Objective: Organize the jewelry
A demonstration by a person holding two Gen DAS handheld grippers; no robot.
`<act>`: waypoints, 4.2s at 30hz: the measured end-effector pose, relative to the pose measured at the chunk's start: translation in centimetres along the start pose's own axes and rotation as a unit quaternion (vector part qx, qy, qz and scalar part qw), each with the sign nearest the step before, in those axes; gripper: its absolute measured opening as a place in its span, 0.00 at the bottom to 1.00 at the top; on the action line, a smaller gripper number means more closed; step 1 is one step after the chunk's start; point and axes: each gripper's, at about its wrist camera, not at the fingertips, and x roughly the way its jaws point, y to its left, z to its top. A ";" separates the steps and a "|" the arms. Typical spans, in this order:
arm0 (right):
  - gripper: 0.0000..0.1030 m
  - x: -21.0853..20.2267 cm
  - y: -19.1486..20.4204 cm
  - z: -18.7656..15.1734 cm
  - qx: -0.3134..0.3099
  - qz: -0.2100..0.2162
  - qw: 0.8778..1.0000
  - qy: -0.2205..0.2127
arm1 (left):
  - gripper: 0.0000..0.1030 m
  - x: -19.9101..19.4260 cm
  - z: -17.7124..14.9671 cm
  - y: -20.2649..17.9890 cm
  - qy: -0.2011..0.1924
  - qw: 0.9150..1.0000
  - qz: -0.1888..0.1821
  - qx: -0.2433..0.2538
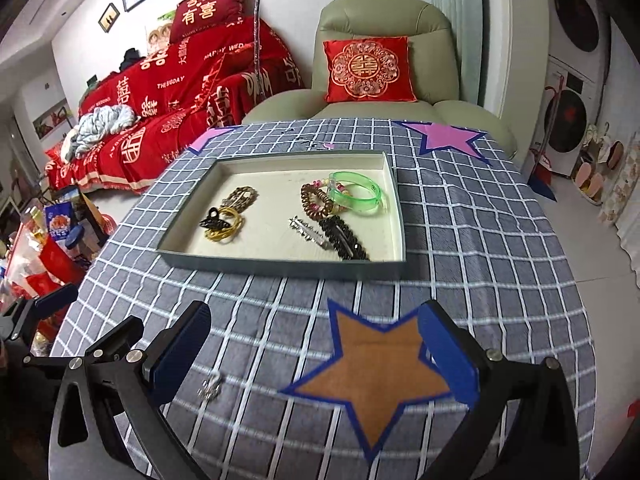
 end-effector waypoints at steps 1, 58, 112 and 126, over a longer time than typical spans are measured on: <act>1.00 -0.6 0.1 -0.4 0.001 0.000 1.000 -0.003 | 1.00 -0.6 -0.4 0.0 -0.003 1.000 0.000 0.000; 1.00 -13.8 1.5 -8.4 0.015 -0.082 0.993 -0.080 | 1.00 -12.0 -7.1 -0.3 -0.078 0.997 0.009 -0.003; 1.00 -13.4 0.8 -8.6 0.015 -0.082 0.994 -0.077 | 1.00 -11.1 -7.3 -0.3 -0.070 0.997 0.010 -0.003; 1.00 -13.4 0.8 -8.6 0.015 -0.082 0.994 -0.077 | 1.00 -11.0 -7.4 -0.3 -0.070 0.998 0.009 -0.001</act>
